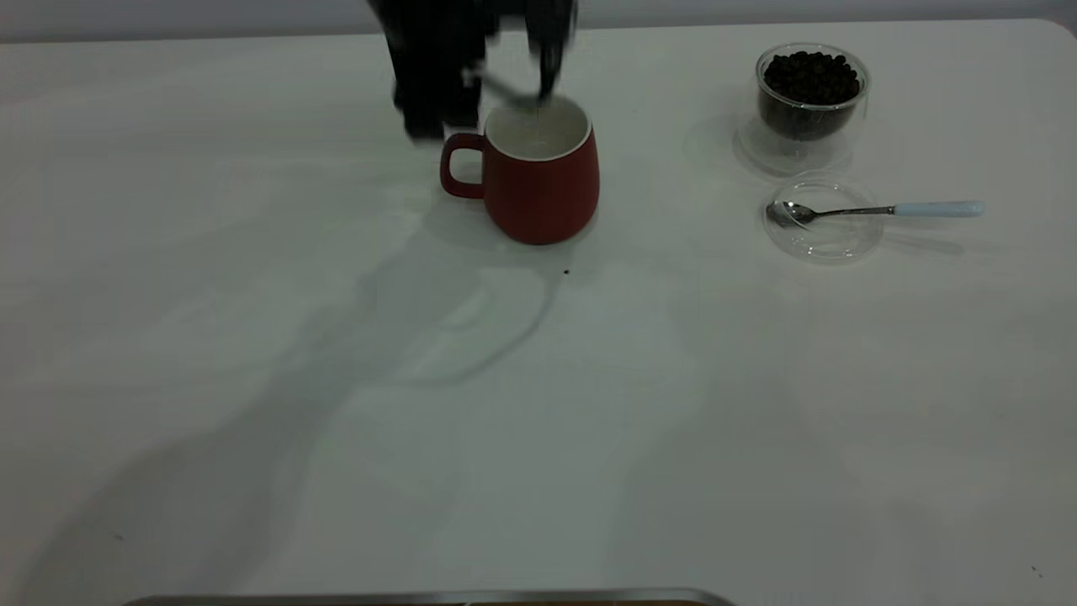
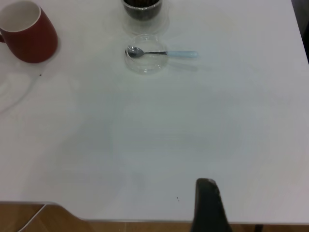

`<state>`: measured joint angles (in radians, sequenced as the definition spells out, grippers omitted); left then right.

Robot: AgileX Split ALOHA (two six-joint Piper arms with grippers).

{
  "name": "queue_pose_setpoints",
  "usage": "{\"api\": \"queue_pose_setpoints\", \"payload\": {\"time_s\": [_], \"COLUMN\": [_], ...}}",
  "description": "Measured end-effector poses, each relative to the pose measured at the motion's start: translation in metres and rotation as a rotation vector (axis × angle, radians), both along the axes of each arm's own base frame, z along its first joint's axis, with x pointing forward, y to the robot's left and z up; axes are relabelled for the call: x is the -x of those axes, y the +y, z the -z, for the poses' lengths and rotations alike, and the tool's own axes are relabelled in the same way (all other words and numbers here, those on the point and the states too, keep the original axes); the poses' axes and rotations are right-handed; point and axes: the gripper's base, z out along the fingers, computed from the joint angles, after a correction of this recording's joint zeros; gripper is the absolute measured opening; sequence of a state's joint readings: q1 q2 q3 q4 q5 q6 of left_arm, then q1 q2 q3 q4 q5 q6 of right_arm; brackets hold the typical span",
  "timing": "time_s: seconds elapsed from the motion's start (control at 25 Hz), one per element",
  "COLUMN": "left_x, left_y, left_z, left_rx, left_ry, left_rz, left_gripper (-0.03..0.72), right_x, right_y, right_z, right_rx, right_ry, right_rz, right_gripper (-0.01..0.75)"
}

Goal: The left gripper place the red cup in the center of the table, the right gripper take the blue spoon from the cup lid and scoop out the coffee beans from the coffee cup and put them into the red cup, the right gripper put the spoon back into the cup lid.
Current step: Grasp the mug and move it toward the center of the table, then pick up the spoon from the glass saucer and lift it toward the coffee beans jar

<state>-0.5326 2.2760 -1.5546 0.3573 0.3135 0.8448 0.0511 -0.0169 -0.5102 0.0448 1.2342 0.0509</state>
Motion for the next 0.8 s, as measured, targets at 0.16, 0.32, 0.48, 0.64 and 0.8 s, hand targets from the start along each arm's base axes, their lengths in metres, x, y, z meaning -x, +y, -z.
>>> {"api": "queue_pose_setpoints", "payload": {"time_s": [0.16, 0.32, 0.48, 0.64, 0.8], "left_x": [0.011, 0.035, 0.074, 0.123, 0.177], "left_y": [0.011, 0.029, 0.054, 0.084, 0.114], "left_z": [-0.071, -0.157, -0.237, -0.297, -0.335], "left_rx": [0.045, 0.174, 0.334, 0.450, 0.480], "left_ry": [-0.021, -0.079, -0.144, -0.177, -0.161], "left_rz": [-0.148, -0.336, -0.502, -0.629, -0.723], "left_gripper": [0.587, 0.587, 0.587, 0.587, 0.587], "right_x": [0.000, 0.000, 0.000, 0.000, 0.000], "right_y": [0.000, 0.000, 0.000, 0.000, 0.000], "right_z": [0.000, 0.000, 0.000, 0.000, 0.000], "right_rx": [0.000, 0.000, 0.000, 0.000, 0.000], "right_ry": [0.000, 0.000, 0.000, 0.000, 0.000], "right_rz": [0.000, 0.000, 0.000, 0.000, 0.000], "right_gripper": [0.548, 0.548, 0.548, 0.548, 0.548]}}
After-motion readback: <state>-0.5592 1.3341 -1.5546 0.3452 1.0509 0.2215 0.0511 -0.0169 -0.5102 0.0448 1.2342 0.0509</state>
